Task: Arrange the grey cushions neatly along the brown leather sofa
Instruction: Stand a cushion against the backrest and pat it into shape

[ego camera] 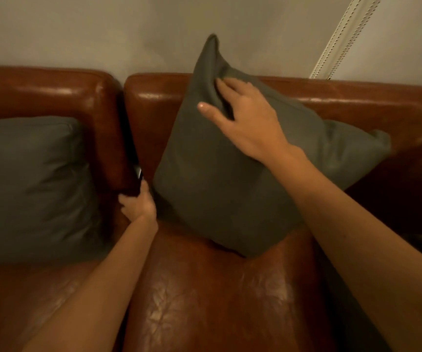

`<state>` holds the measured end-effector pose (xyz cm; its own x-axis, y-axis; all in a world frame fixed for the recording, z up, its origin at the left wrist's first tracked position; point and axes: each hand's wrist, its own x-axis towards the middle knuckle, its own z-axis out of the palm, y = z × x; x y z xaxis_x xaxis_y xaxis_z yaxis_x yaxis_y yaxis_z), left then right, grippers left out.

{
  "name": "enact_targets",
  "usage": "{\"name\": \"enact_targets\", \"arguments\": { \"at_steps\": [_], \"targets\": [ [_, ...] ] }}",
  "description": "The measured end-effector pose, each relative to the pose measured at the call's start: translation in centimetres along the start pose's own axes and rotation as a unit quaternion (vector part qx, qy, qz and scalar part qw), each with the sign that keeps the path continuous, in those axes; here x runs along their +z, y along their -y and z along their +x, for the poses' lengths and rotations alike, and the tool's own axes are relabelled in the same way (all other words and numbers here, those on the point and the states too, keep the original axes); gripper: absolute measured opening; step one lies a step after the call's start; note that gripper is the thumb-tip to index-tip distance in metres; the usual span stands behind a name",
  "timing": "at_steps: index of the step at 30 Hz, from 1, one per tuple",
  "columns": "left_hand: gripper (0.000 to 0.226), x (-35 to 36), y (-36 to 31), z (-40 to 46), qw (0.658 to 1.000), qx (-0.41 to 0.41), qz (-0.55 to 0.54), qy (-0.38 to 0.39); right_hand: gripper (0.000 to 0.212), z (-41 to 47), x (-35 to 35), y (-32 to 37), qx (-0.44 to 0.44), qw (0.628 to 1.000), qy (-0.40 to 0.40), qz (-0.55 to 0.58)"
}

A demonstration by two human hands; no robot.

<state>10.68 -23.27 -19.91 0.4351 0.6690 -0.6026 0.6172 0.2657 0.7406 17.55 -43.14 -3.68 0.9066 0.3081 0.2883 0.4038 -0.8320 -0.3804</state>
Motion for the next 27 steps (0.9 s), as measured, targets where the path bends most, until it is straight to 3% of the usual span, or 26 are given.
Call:
{"name": "enact_targets", "arguments": {
  "at_steps": [2, 5, 8, 10, 13, 15, 17, 19, 20, 25, 27],
  "targets": [
    [0.068, 0.4, -2.2, -1.1, 0.988, 0.147, -0.026, 0.041, 0.064, -0.4, -0.1, -0.3, -0.023, 0.999, 0.038, 0.005],
    [0.059, 1.6, -5.3, -3.7, 0.938, 0.295, -0.049, 0.173, 0.051, -1.1, -1.2, -1.9, -0.009, 0.999, -0.003, 0.043],
    [0.074, 3.0, -6.3, -5.1, 0.897, 0.347, 0.059, 0.266, 0.043, -3.6, -2.9, -5.7, 0.066, 0.994, -0.087, 0.02],
    [0.092, 3.3, -6.5, -5.2, 0.901, 0.33, 0.087, 0.269, 0.041, -6.6, -4.0, -9.2, 0.168, 0.976, -0.134, -0.039],
    [0.105, 3.1, -6.9, -4.8, 0.911, 0.283, 0.101, 0.283, 0.049, -11.0, -4.1, -13.2, 0.335, 0.927, -0.166, -0.028],
    [0.097, 3.0, -6.9, -4.8, 0.91, 0.278, 0.105, 0.289, 0.059, -12.3, -3.3, -13.7, 0.387, 0.886, -0.23, 0.113],
    [0.083, 3.2, -6.5, -5.2, 0.913, 0.282, 0.098, 0.277, 0.078, -12.4, -2.1, -13.3, 0.41, 0.798, -0.314, 0.31],
    [0.075, 3.4, -6.4, -5.9, 0.919, 0.288, 0.102, 0.248, 0.077, -11.8, -1.5, -12.7, 0.429, 0.716, -0.357, 0.419],
    [0.073, 3.3, -6.5, -6.2, 0.922, 0.292, 0.103, 0.232, 0.069, -11.5, -1.5, -12.5, 0.421, 0.709, -0.365, 0.432],
    [0.07, 2.0, -5.9, -6.4, 0.929, 0.319, 0.088, 0.165, 0.034, -10.1, -3.8, -12.1, 0.353, 0.757, -0.405, 0.372],
    [0.077, 1.8, -4.7, -6.2, 0.935, 0.307, 0.089, 0.156, 0.031, -8.9, -5.1, -11.8, 0.328, 0.774, -0.414, 0.349]
  ]
}}
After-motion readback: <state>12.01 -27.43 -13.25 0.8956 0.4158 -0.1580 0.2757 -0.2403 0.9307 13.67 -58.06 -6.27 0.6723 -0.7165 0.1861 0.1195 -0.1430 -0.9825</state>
